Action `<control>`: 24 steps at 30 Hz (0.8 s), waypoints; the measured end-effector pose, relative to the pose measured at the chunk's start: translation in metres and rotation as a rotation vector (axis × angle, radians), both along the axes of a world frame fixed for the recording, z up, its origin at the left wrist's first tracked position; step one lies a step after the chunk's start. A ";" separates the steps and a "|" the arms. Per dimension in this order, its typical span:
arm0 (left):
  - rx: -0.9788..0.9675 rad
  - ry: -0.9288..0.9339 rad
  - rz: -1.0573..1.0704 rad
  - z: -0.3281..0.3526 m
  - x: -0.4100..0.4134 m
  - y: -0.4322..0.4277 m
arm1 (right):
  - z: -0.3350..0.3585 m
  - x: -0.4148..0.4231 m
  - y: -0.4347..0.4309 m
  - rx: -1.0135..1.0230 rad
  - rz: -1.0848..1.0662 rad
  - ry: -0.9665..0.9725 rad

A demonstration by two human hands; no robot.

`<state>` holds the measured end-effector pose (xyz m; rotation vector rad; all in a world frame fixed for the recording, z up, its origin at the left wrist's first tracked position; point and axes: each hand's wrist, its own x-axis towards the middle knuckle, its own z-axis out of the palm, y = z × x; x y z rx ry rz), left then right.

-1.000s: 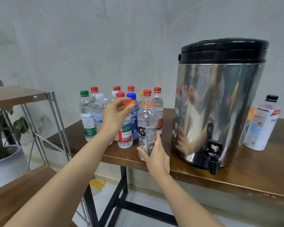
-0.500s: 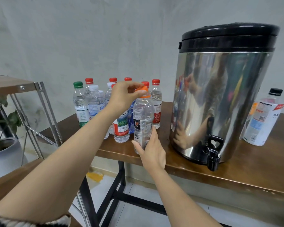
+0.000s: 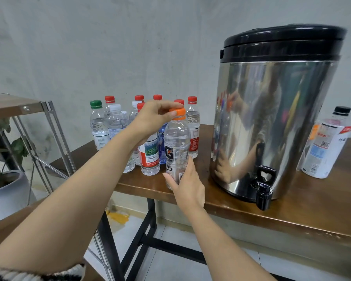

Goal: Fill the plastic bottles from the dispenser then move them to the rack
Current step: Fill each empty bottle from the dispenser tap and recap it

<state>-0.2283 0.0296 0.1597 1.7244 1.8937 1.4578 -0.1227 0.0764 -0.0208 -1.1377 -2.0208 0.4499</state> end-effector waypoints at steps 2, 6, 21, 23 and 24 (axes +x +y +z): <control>0.005 -0.095 -0.014 -0.002 0.000 0.001 | 0.001 0.000 0.000 -0.007 -0.008 0.001; -0.008 -0.186 -0.043 -0.002 0.003 0.005 | 0.001 -0.001 0.000 -0.011 -0.011 0.001; 0.008 -0.247 0.009 -0.004 0.007 0.010 | 0.000 -0.001 0.000 -0.002 -0.013 -0.004; 0.026 -0.188 0.029 -0.005 0.008 0.012 | 0.000 -0.001 0.000 -0.004 -0.012 -0.005; 0.053 -0.160 0.052 -0.006 0.008 0.012 | 0.000 -0.001 0.000 -0.014 -0.012 -0.006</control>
